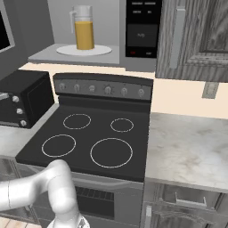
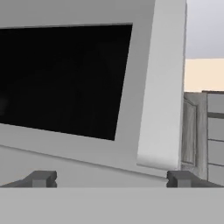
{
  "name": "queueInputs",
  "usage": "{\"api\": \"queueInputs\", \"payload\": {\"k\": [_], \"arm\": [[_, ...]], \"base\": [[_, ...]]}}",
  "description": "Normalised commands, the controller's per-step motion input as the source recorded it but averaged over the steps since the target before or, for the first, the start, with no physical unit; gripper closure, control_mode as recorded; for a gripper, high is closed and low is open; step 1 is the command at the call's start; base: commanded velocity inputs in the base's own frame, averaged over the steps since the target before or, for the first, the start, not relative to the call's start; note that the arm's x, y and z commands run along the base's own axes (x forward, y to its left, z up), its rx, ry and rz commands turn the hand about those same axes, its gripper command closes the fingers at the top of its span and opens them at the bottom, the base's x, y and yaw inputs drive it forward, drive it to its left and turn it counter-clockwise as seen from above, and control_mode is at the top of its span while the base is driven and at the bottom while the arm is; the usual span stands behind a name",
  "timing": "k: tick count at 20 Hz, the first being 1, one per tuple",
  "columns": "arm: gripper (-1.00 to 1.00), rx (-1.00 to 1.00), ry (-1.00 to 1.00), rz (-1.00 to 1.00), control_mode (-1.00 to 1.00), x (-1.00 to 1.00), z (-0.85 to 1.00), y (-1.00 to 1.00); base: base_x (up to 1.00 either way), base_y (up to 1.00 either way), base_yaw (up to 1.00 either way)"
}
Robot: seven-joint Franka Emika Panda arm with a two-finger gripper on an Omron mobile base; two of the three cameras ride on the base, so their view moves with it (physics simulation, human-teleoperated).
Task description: Close the microwave door.
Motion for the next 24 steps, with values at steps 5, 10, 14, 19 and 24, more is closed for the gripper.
{"api": "queueInputs", "payload": {"k": [5, 10, 14, 19, 24], "arm": [[-1.00, 0.04, -0.04, -0.01, -1.00, -0.17, 0.34, -0.01], [-1.00, 0.06, -0.06, -0.05, -1.00, -0.43, 0.28, -0.13], [-1.00, 0.06, -0.01, -0.05, -1.00, -0.11, 0.17, -0.12], [-1.00, 0.05, 0.03, -0.01, -1.00, 0.00, 0.08, -0.24], [-1.00, 0.08, 0.05, -0.02, -1.00, -0.02, 0.02, -0.45]], "base": [[0.00, 0.00, 0.00], [0.00, 0.00, 0.00], [0.00, 0.00, 0.00], [0.00, 0.00, 0.00], [0.00, 0.00, 0.00]]}}
